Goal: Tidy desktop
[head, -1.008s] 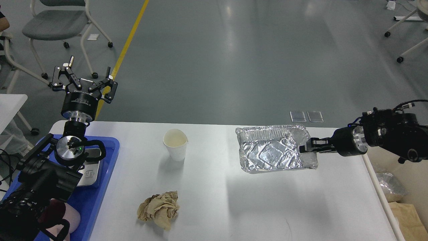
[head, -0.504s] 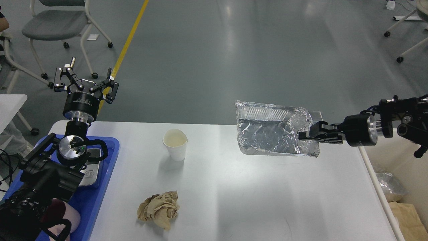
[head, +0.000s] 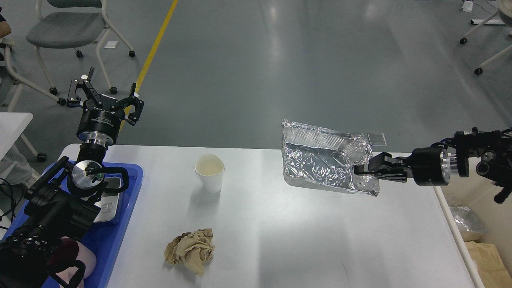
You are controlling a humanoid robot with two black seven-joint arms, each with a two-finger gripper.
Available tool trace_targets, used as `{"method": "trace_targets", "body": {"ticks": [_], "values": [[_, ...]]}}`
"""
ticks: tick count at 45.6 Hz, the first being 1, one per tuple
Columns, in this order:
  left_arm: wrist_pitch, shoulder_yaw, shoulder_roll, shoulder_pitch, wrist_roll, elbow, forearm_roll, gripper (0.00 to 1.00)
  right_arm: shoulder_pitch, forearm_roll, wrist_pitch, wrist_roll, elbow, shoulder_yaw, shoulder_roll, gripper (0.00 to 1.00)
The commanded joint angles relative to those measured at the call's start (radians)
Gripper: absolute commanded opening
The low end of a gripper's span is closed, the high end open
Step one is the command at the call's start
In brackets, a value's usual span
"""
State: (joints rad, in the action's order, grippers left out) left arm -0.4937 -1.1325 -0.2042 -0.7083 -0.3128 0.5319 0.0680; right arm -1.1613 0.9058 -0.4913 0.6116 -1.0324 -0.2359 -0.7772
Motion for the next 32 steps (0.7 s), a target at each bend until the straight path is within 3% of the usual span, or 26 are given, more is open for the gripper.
{"method": "trace_targets", "body": {"ticks": [1, 11, 20, 23, 27, 32], "values": [[0.0, 0.0, 0.002, 0.001, 0.004, 0.0, 0.0, 0.97, 0.003, -0.007, 0.019, -0.001, -0.008, -0.014, 0.012, 0.0], [-0.037, -0.001, -0.001, -0.003, -0.002, 0.007, -0.002, 0.97, 0.003, -0.007, 0.017, -0.001, -0.008, -0.046, 0.023, 0.0], [-0.046, -0.003, 0.011, -0.017, -0.072, 0.026, -0.1, 0.97, 0.002, -0.007, 0.017, -0.001, -0.012, -0.063, 0.022, 0.0], [-0.016, 0.0, 0.02, -0.042, -0.075, 0.03, -0.164, 0.97, 0.002, -0.007, 0.017, -0.001, -0.012, -0.063, 0.023, 0.0], [0.099, 0.016, 0.035, -0.053, -0.06, 0.071, -0.218, 0.97, 0.002, -0.007, 0.017, -0.001, -0.012, -0.065, 0.023, 0.0], [0.193, 0.146, -0.004, -0.063, -0.052, 0.146, -0.243, 0.97, 0.002, -0.007, 0.017, -0.001, -0.011, -0.065, 0.024, 0.0]]}}
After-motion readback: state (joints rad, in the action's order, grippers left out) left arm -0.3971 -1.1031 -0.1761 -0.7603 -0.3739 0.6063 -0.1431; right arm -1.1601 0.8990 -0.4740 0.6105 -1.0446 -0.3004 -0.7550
